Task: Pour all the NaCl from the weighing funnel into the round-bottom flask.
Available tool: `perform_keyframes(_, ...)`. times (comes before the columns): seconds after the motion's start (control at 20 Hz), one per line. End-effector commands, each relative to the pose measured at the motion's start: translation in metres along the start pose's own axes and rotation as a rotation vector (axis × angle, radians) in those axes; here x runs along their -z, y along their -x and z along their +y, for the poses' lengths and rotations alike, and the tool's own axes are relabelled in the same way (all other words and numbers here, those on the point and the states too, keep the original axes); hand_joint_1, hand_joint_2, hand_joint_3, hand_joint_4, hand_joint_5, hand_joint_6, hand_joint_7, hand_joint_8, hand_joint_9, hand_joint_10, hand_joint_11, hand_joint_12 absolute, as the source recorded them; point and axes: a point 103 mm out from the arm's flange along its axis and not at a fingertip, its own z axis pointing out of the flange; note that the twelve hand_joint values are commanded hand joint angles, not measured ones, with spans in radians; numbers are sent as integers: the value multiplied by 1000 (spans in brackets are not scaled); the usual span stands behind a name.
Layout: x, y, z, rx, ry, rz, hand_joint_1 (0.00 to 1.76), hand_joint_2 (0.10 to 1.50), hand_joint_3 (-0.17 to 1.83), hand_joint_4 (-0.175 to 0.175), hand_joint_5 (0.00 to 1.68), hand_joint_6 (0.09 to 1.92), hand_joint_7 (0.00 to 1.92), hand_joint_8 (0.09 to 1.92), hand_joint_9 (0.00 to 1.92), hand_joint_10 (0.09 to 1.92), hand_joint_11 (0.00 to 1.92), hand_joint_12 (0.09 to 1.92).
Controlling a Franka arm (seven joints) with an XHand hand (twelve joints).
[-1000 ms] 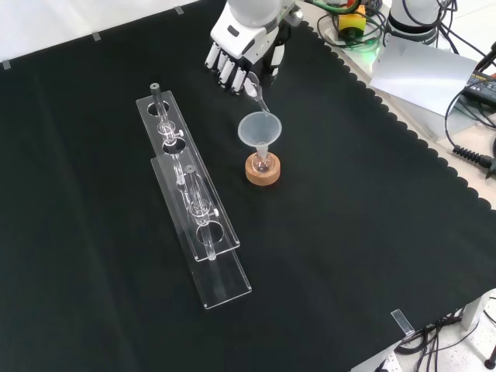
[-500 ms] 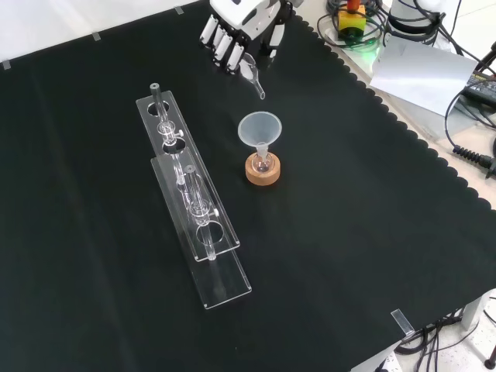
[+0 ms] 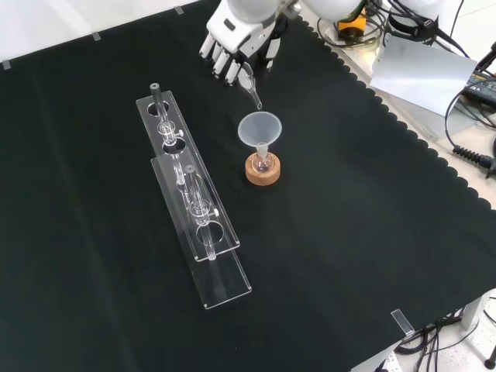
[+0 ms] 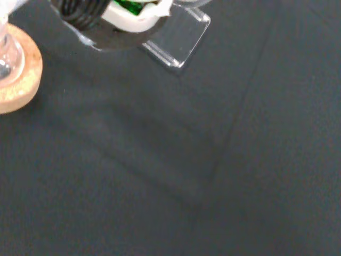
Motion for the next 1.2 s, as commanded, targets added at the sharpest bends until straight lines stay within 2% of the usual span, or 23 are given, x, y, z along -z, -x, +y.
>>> perform_keyframes(0.05, -5, -6, 7, 19, -8, 0, 1068, 814, 487, 175, 1114, 885, 722, 620, 1019, 375, 676, 1172)
perform_keyframes(0.3, -3, -4, 7, 18, -3, -7, 1068, 813, 489, 175, 1113, 885, 721, 620, 1019, 374, 676, 1173)
perform_keyframes(0.7, 2, -11, 8, 13, -15, -90, 1068, 812, 491, 175, 1113, 886, 721, 621, 1019, 374, 675, 1173)
perform_keyframes(1.2, 9, -14, 8, 2, -10, -148, 1068, 811, 493, 175, 1113, 887, 721, 622, 1019, 373, 675, 1174)
